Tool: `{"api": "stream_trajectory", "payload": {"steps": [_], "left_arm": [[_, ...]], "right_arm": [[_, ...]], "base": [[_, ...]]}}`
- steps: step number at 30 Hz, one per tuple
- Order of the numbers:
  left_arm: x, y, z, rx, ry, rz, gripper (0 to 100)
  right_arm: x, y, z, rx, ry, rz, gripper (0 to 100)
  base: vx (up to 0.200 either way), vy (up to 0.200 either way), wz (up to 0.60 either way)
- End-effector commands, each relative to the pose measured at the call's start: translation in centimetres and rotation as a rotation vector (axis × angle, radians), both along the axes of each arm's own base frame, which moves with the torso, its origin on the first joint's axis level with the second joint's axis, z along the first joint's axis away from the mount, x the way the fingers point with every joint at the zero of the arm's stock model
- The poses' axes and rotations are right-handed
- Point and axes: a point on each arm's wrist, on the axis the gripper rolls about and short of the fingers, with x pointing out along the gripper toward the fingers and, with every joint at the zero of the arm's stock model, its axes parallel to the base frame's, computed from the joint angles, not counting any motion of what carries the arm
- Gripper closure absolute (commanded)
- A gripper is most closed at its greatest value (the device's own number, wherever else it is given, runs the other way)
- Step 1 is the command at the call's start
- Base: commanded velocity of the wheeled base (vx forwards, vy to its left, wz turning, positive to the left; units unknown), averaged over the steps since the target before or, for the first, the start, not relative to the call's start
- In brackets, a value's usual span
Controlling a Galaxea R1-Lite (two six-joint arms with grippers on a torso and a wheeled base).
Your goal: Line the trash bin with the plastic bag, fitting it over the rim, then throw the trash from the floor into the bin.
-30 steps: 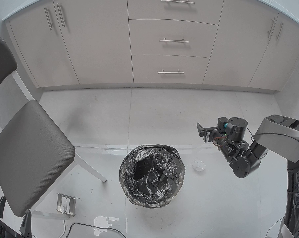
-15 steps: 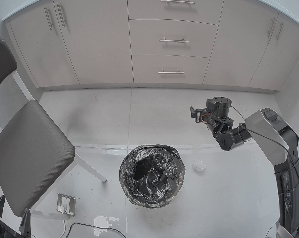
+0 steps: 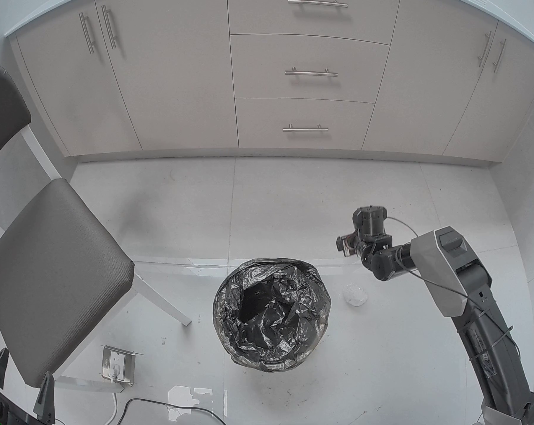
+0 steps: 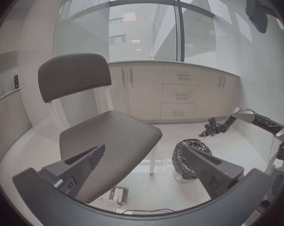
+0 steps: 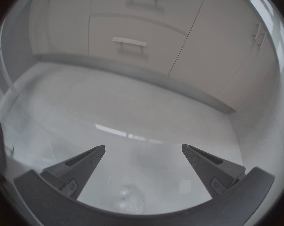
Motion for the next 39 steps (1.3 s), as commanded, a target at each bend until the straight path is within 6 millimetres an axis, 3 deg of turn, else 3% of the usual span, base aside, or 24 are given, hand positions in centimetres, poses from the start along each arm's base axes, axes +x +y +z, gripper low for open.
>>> {"api": "stream_trajectory", "payload": {"steps": [1, 2, 4, 7, 23, 39], "left_arm": [[0.0, 0.0, -0.5, 0.000, 0.005, -0.001, 0], [0.0, 0.0, -0.5, 0.000, 0.005, -0.001, 0], [0.0, 0.0, -0.5, 0.000, 0.005, -0.001, 0], [0.0, 0.0, -0.5, 0.000, 0.005, -0.001, 0], [0.0, 0.0, -0.5, -0.002, 0.005, 0.003, 0], [0.0, 0.0, -0.5, -0.005, 0.005, 0.001, 0]], "right_arm": [[-1.8, -1.0, -10.2, -0.113, 0.242, -0.012, 0], [-1.9, -1.0, -10.4, -0.116, 0.249, -0.013, 0], [-3.2, -1.3, -13.6, -0.168, 0.376, -0.005, 0], [-3.7, -1.7, -14.2, -0.184, 0.460, -0.010, 0], [-3.9, -1.5, -14.3, -0.185, 0.478, 0.007, 0], [-3.4, -1.0, -13.8, -0.198, 0.446, 0.200, 0]], "base": [[0.000, 0.000, 0.00], [0.000, 0.000, 0.00], [0.000, 0.000, 0.00], [0.000, 0.000, 0.00], [0.000, 0.000, 0.00], [0.000, 0.000, 0.00]]}}
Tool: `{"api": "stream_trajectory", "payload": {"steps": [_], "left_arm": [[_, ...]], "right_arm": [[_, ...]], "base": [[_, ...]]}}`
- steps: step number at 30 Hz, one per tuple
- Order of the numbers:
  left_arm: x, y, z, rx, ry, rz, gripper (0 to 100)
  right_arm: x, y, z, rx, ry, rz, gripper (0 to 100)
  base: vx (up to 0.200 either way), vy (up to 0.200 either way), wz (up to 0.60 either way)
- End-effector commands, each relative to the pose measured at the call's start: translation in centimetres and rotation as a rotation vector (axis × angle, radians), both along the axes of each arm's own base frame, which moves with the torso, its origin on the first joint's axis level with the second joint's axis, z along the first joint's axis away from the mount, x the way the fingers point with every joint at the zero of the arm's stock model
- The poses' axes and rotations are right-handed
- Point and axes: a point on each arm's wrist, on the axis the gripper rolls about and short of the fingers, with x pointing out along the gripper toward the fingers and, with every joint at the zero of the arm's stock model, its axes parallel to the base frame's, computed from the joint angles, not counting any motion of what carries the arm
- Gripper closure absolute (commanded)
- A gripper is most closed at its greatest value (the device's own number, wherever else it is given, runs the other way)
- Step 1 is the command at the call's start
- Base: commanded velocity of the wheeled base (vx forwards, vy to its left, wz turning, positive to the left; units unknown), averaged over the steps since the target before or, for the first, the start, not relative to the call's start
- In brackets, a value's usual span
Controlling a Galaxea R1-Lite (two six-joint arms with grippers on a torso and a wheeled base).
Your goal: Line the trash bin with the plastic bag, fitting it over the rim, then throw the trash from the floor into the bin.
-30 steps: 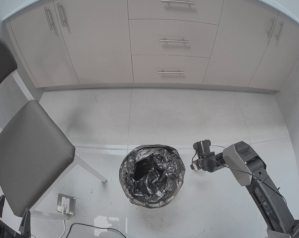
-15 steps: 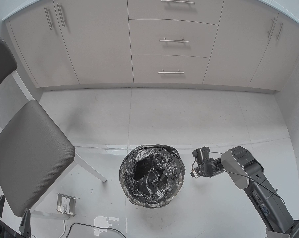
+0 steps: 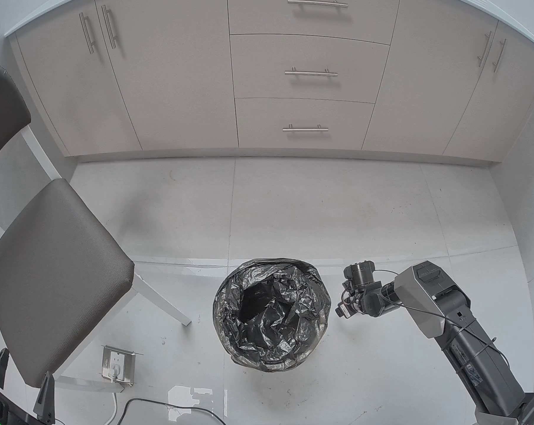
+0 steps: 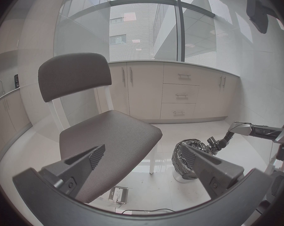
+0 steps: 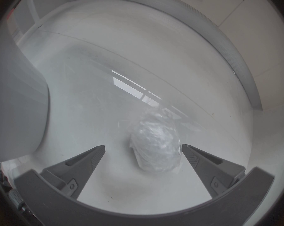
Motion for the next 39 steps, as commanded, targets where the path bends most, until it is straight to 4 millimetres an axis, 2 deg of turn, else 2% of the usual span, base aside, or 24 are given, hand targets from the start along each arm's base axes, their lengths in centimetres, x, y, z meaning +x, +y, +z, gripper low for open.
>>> {"api": "stream_trajectory", "payload": {"steps": [1, 4, 23, 39], "left_arm": [[0.0, 0.0, -0.5, 0.000, 0.003, 0.000, 0], [0.0, 0.0, -0.5, 0.000, 0.003, 0.000, 0], [0.0, 0.0, -0.5, 0.000, 0.003, 0.000, 0], [0.0, 0.0, -0.5, -0.002, 0.003, 0.000, 0]], "right_arm": [[0.3, 0.1, 0.5, 0.004, -0.014, 0.036, 0], [0.4, 0.2, 1.1, -0.007, -0.024, 0.052, 0], [0.7, -1.5, 0.7, -0.101, -0.008, 0.107, 0], [0.8, -0.7, 0.5, -0.129, -0.050, 0.152, 0]], "base": [[0.000, 0.000, 0.00], [0.000, 0.000, 0.00], [0.000, 0.000, 0.00], [0.000, 0.000, 0.00]]}}
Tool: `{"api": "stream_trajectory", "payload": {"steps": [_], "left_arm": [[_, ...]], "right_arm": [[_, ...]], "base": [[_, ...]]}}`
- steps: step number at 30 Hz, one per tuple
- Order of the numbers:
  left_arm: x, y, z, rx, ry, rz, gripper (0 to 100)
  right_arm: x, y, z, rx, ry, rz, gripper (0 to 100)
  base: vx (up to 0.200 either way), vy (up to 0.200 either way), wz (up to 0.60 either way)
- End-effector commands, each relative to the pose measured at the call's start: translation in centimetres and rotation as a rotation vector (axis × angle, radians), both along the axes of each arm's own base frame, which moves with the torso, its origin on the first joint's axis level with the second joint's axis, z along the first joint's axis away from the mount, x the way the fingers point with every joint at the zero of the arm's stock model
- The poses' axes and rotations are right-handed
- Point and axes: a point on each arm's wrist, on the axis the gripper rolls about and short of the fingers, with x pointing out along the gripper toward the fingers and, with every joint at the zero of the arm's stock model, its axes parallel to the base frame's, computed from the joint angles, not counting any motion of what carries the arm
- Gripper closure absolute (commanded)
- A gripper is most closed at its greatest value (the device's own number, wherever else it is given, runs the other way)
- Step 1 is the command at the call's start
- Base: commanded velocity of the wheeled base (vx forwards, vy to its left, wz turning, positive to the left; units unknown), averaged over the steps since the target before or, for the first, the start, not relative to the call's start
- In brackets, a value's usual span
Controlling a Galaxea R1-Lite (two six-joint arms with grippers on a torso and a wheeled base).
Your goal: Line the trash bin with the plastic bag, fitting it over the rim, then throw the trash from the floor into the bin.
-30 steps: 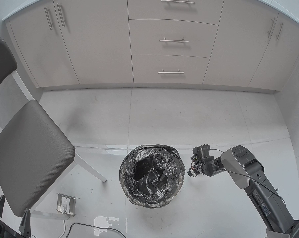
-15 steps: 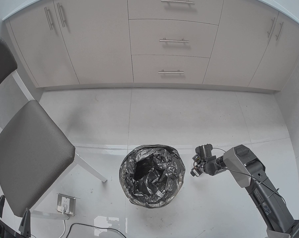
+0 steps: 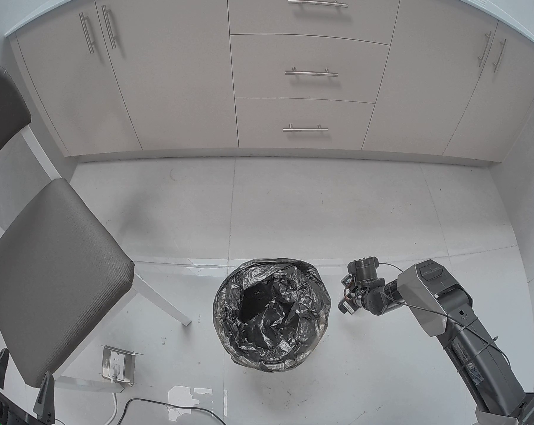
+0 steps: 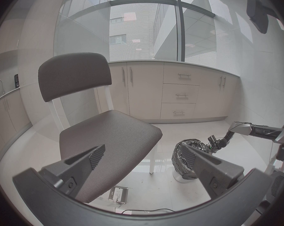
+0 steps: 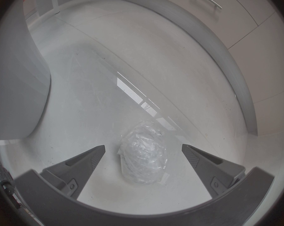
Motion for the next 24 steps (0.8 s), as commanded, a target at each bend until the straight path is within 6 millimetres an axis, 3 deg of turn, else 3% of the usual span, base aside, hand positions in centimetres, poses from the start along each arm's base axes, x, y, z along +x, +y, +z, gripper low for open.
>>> {"api": "stream_trajectory", "payload": {"steps": [1, 15, 16, 24], "left_arm": [[0.01, 0.00, -0.52, 0.000, 0.001, 0.000, 0], [0.01, 0.00, -0.52, -0.002, 0.001, 0.000, 0], [0.01, 0.00, -0.52, -0.002, 0.001, 0.000, 0], [0.01, 0.00, -0.52, -0.002, 0.001, 0.001, 0]], "right_arm": [[-0.09, 0.09, -0.25, -0.006, 0.002, 0.007, 0], [-0.05, 0.18, -0.18, -0.003, -0.008, 0.006, 0], [-0.05, 0.18, -0.18, -0.003, -0.008, 0.006, 100], [-0.10, 0.33, -0.19, -0.005, -0.007, 0.008, 100]], "base": [[0.000, 0.000, 0.00], [0.000, 0.000, 0.00], [0.000, 0.000, 0.00], [0.000, 0.000, 0.00]]}}
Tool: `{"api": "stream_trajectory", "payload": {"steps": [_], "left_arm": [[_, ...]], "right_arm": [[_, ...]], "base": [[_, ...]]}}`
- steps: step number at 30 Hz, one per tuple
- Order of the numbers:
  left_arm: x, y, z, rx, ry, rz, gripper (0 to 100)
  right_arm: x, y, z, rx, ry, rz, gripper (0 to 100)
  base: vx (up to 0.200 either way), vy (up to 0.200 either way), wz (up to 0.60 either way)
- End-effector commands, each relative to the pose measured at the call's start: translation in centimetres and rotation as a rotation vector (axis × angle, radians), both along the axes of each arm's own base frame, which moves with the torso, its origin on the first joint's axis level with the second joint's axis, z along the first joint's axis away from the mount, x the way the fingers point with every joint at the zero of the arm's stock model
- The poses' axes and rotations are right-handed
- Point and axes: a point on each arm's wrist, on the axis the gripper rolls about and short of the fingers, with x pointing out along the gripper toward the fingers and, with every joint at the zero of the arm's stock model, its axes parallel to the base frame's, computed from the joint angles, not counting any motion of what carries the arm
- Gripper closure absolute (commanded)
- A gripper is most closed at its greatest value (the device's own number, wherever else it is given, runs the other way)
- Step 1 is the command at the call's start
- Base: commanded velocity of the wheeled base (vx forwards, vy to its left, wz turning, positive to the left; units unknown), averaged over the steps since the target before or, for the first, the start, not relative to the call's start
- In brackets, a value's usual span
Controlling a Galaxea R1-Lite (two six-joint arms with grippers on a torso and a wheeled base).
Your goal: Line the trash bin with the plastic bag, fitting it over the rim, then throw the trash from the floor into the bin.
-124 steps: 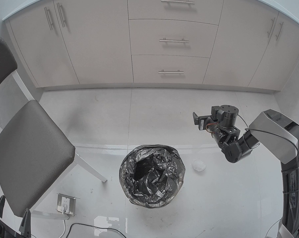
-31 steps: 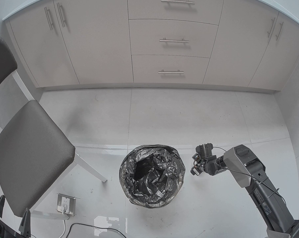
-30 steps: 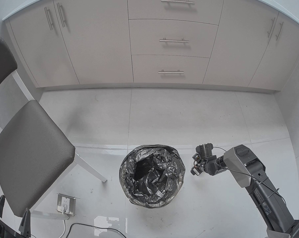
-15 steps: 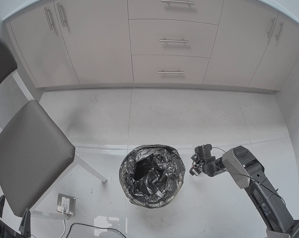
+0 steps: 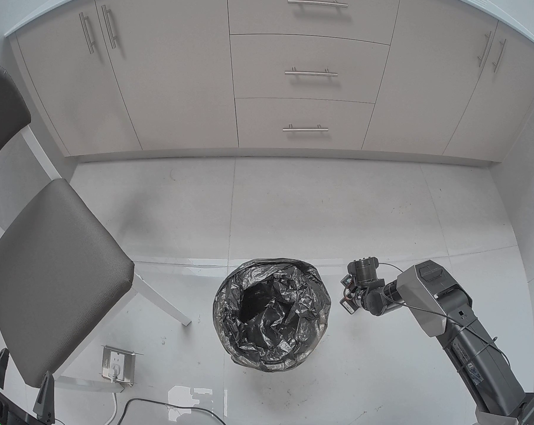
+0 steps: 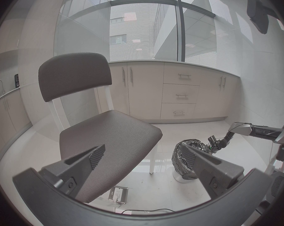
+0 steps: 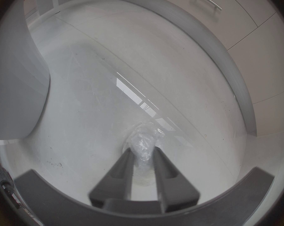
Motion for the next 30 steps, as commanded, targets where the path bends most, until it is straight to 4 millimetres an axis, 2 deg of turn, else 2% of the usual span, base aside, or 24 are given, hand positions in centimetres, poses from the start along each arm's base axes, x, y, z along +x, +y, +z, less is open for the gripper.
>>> {"api": "stream_trajectory", "payload": {"steps": [1, 15, 17, 26, 30], "left_arm": [[0.0, 0.0, -0.5, 0.000, 0.002, 0.000, 0], [0.0, 0.0, -0.5, 0.000, 0.002, 0.002, 0], [0.0, 0.0, -0.5, 0.000, 0.002, 0.000, 0], [0.0, 0.0, -0.5, 0.004, 0.002, 0.002, 0], [0.0, 0.0, -0.5, 0.006, 0.002, 0.000, 0]], "right_arm": [[-0.1, 0.2, -0.1, 0.000, 0.003, 0.002, 100], [-0.2, 0.2, -0.1, -0.028, 0.003, -0.028, 100], [0.0, 0.3, 0.3, -0.029, -0.007, -0.031, 100], [1.3, 0.2, 4.5, -0.010, -0.087, -0.045, 100], [1.8, 0.3, 7.3, -0.014, -0.135, -0.064, 100]], "base": [[0.000, 0.000, 0.00], [0.000, 0.000, 0.00], [0.000, 0.000, 0.00], [0.000, 0.000, 0.00], [0.000, 0.000, 0.00]]}}
